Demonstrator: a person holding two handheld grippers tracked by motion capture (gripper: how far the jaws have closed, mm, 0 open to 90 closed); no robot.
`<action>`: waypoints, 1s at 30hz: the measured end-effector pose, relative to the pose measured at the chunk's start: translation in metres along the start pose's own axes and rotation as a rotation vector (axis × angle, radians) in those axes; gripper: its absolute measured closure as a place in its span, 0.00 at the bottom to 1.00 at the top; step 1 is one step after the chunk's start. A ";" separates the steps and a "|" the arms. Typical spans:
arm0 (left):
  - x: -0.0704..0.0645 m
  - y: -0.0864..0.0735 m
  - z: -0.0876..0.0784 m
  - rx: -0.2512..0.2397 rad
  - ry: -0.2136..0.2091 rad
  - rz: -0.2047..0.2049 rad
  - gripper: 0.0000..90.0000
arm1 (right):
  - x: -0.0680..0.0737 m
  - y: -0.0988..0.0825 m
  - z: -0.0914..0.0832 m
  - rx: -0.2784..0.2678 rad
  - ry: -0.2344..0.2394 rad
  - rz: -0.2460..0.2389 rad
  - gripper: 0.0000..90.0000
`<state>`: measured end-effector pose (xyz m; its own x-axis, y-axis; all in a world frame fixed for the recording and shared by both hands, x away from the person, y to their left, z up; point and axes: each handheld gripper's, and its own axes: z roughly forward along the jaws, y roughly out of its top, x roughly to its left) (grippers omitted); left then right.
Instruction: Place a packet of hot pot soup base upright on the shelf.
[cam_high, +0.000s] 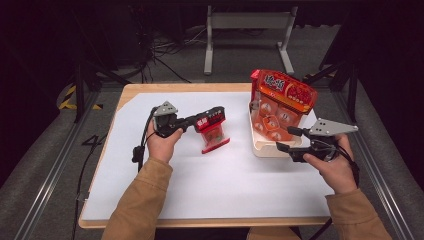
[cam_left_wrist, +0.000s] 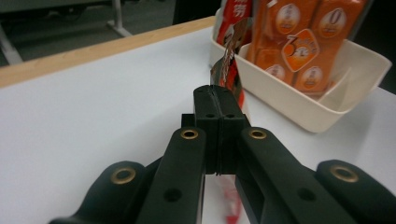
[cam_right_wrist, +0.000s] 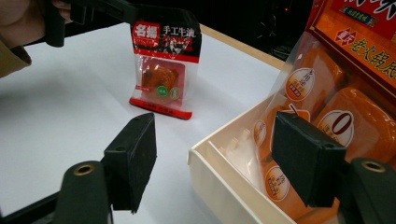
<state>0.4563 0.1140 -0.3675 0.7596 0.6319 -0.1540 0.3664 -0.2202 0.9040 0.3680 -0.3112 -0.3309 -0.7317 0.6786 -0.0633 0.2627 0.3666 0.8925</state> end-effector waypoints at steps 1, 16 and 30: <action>-0.004 0.002 -0.002 -0.004 0.000 0.016 1.00 | 0.000 0.000 0.000 0.001 0.002 0.000 0.36; -0.040 0.015 -0.032 -0.060 -0.078 0.115 1.00 | 0.006 0.007 0.002 0.006 0.076 -0.034 0.47; -0.071 0.028 -0.049 -0.076 -0.166 0.219 1.00 | 0.015 0.029 0.004 -0.006 0.149 -0.117 0.50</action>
<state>0.3861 0.0989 -0.3120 0.8960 0.4440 -0.0094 0.1474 -0.2775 0.9493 0.3672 -0.2874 -0.3079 -0.8420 0.5300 -0.1002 0.1674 0.4334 0.8855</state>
